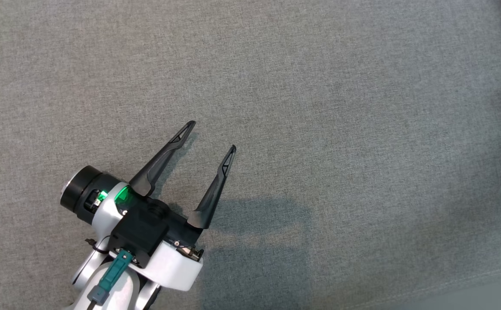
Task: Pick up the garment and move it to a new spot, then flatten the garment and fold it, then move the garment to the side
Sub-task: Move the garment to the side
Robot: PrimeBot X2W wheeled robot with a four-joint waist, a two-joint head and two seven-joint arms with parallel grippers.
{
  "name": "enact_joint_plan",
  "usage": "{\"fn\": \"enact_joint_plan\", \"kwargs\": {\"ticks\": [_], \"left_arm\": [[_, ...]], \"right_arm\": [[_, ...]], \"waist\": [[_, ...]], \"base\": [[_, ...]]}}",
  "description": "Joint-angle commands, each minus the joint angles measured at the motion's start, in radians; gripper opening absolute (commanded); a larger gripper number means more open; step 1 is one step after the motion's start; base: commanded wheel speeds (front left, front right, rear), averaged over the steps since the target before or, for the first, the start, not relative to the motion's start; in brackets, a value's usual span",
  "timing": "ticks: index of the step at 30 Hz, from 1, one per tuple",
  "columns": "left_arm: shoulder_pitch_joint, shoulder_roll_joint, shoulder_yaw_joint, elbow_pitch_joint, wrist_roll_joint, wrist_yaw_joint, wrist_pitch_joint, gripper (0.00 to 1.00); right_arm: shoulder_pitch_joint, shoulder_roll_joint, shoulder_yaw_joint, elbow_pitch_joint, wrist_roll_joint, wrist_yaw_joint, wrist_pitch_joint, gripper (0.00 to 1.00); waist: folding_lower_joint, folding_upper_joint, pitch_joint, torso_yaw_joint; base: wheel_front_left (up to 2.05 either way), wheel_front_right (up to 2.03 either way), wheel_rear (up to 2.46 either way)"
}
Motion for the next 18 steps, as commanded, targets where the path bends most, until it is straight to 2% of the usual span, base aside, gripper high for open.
{"fn": "enact_joint_plan", "kwargs": {"ticks": [1, 10, 11, 12, 18], "left_arm": [[-0.028, 0.011, 0.024, -0.033, 0.008, -0.003, 0.004, 1.0], [-0.036, 0.018, 0.006, -0.04, 0.001, -0.004, 0.009, 1.0], [-0.037, 0.018, 0.005, -0.039, 0.0, -0.004, 0.008, 1.0], [-0.038, 0.018, 0.004, -0.038, -0.001, -0.003, 0.007, 1.0], [-0.038, 0.014, 0.004, -0.024, -0.007, 0.009, -0.003, 1.0]], "right_arm": [[0.032, -0.019, 0.004, -0.015, -0.016, 0.004, -0.009, 0.0], [0.135, -0.02, -0.099, -0.01, -0.123, 0.004, 0.014, 0.0], [0.14, -0.022, -0.113, -0.01, -0.142, 0.004, 0.015, 0.04], [0.142, -0.023, -0.126, -0.01, -0.162, 0.004, 0.02, 1.0], [0.129, -0.034, -0.211, -0.01, -0.306, 0.004, 0.007, 1.0]], "waist": [[0.0, 0.0, 0.0, 0.0], [0.0, 0.0, 0.005, 0.015], [0.0, 0.0, 0.004, 0.016], [0.0, 0.0, 0.002, 0.017], [0.0, 0.0, -0.026, 0.014]], "base": [[0.0, 0.0, 0.0], [0.0, 0.0, 0.0], [0.0, 0.0, 0.0], [0.0, 0.0, 0.0], [0.0, 0.0, 0.0]]}}
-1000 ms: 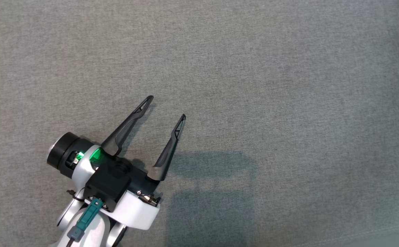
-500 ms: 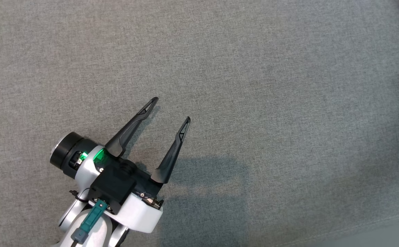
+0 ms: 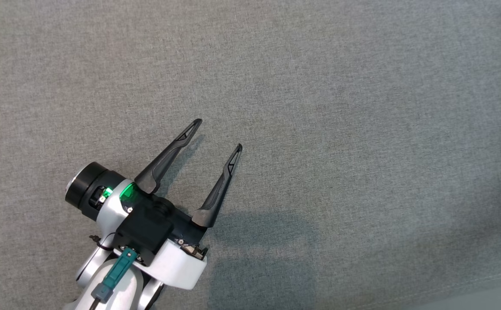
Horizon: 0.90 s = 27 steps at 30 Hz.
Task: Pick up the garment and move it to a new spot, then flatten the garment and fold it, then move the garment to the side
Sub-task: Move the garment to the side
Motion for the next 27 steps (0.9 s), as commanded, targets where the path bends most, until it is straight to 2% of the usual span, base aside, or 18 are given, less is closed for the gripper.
{"fn": "enact_joint_plan", "kwargs": {"ticks": [1, 6, 9, 14, 15, 16, 17, 22, 27], "left_arm": [[-0.018, 0.008, 0.027, -0.019, -0.007, 0.014, -0.009, 1.0], [-0.011, -0.005, 0.035, 0.005, -0.021, 0.034, -0.028, 1.0], [-0.006, -0.014, 0.042, 0.019, -0.031, 0.048, -0.041, 1.0], [0.013, -0.027, 0.061, 0.045, -0.052, 0.075, -0.062, 1.0], [0.019, -0.035, 0.07, 0.056, -0.063, 0.085, -0.07, 1.0], [0.019, -0.035, 0.07, 0.056, -0.063, 0.085, -0.07, 1.0], [0.024, -0.043, 0.079, 0.067, -0.075, 0.096, -0.077, 1.0], [0.036, -0.055, 0.094, 0.095, -0.1, 0.111, -0.089, 1.0], [0.06, -0.067, 0.122, 0.129, -0.13, 0.137, -0.105, 1.0]], "right_arm": [[0.014, -0.035, -0.015, -0.015, -0.056, 0.004, -0.013, 1.0], [-0.024, -0.046, -0.072, -0.015, -0.206, 0.004, -0.024, 1.0], [-0.034, -0.034, -0.113, -0.059, -0.297, 0.004, -0.025, 1.0], [0.019, 0.047, -0.176, -0.212, -0.438, 0.004, -0.025, 1.0], [0.05, 0.091, -0.184, -0.272, -0.485, 0.004, -0.025, 1.0], [0.05, 0.091, -0.184, -0.272, -0.485, 0.004, -0.025, 1.0], [0.081, 0.134, -0.177, -0.333, -0.52, 0.004, -0.025, 1.0], [0.156, 0.197, -0.122, -0.45, -0.554, 0.004, -0.025, 1.0], [0.272, 0.23, -0.035, -0.563, -0.555, 0.004, -0.025, 1.0]], "waist": [[0.0, 0.0, -0.017, -0.004], [0.0, 0.0, -0.068, -0.001], [0.0, 0.0, -0.104, 0.006], [0.0, 0.0, -0.166, 0.03], [0.0, 0.0, -0.19, 0.044], [0.0, 0.0, -0.19, 0.044], [0.0, 0.0, -0.211, 0.059], [0.0, 0.0, -0.253, 0.094], [0.0, 0.0, -0.308, 0.139]], "base": [[0.0, 0.0, 0.0], [0.0, 0.0, 0.0], [0.0, 0.0, 0.0], [0.0, 0.0, 0.0], [0.0, 0.0, 0.0], [0.0, 0.0, 0.0], [0.0, 0.0, 0.0], [0.0, 0.0, 0.0], [0.0, 0.0, 0.0]]}}
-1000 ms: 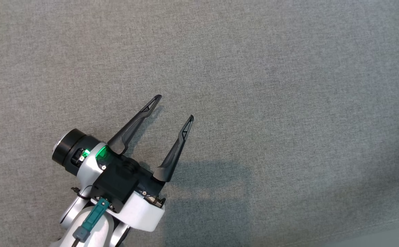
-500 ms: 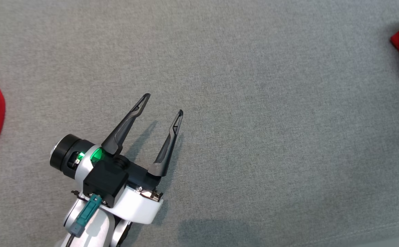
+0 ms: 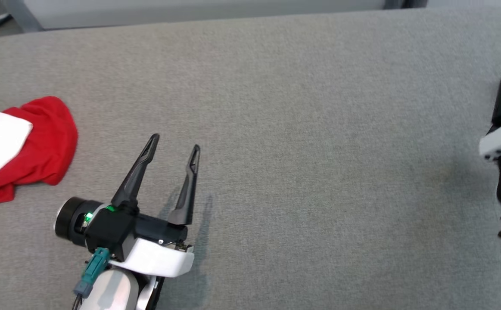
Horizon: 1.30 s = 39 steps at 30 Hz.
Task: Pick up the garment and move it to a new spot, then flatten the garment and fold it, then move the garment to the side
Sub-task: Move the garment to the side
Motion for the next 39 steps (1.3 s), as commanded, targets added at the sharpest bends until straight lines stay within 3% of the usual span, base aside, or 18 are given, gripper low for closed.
{"fn": "enact_joint_plan", "kwargs": {"ticks": [1, 9, 15, 25, 39], "left_arm": [[0.002, 0.007, 0.043, -0.012, -0.012, 0.015, -0.008, 1.0], [0.033, 0.002, 0.079, 0.057, -0.041, 0.034, -0.028, 1.0], [0.073, -0.005, 0.092, 0.101, -0.067, 0.019, -0.036, 1.0], [0.148, -0.021, 0.111, 0.117, -0.053, 0.008, -0.037, 1.0], [0.234, -0.04, 0.156, 0.113, -0.018, -0.01, -0.037, 1.0]], "right_arm": [[0.032, -0.006, 0.028, -0.045, -0.005, 0.004, -0.01, 1.0], [0.201, 0.018, 0.147, -0.213, 0.013, 0.004, -0.01, 1.0], [0.337, 0.029, 0.245, -0.35, 0.044, 0.004, -0.01, 1.0], [0.568, 0.06, 0.274, -0.57, 0.062, 0.004, -0.01, 1.0], [0.717, 0.077, 0.289, -0.637, 0.068, 0.004, -0.01, 1.0]], "waist": [[0.0, 0.0, -0.039, 0.035], [0.0, 0.0, -0.138, 0.092], [0.0, 0.0, -0.216, 0.114], [0.0, 0.0, -0.307, 0.134], [0.0, 0.0, -0.373, 0.129]], "base": [[0.0, 0.0, 0.0], [0.0, 0.0, 0.0], [0.0, 0.0, 0.0], [0.0, 0.0, 0.0], [0.0, 0.0, 0.0]]}}
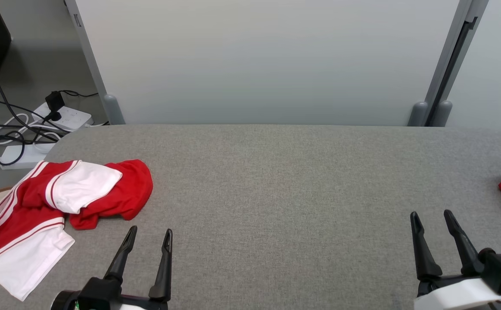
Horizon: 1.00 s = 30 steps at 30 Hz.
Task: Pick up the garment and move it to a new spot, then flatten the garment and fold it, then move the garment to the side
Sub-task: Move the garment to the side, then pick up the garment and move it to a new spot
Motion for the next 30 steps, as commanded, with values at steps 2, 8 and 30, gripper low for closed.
{"fn": "enact_joint_plan", "kwargs": {"ticks": [2, 8, 30], "left_arm": [[-0.02, -0.005, 0.038, -0.029, 0.012, -0.004, -0.009, 1.0], [-0.005, -0.011, 0.043, -0.03, 0.022, -0.017, -0.009, 1.0], [-0.027, -0.02, 0.064, -0.035, 0.047, -0.031, -0.009, 1.0]], "right_arm": [[-0.008, -0.003, 0.028, -0.041, 0.009, 0.004, -0.01, 1.0], [0.029, 0.003, 0.039, -0.062, 0.011, 0.004, -0.01, 1.0], [0.039, 0.004, 0.051, -0.054, 0.029, 0.004, -0.01, 1.0]], "waist": [[0.0, 0.0, -0.005, -0.001], [0.0, 0.0, -0.016, 0.005], [0.0, 0.0, -0.007, 0.094]], "base": [[0.0, 0.0, 0.0], [0.0, 0.0, 0.0], [0.0, 0.0, 0.0]]}}
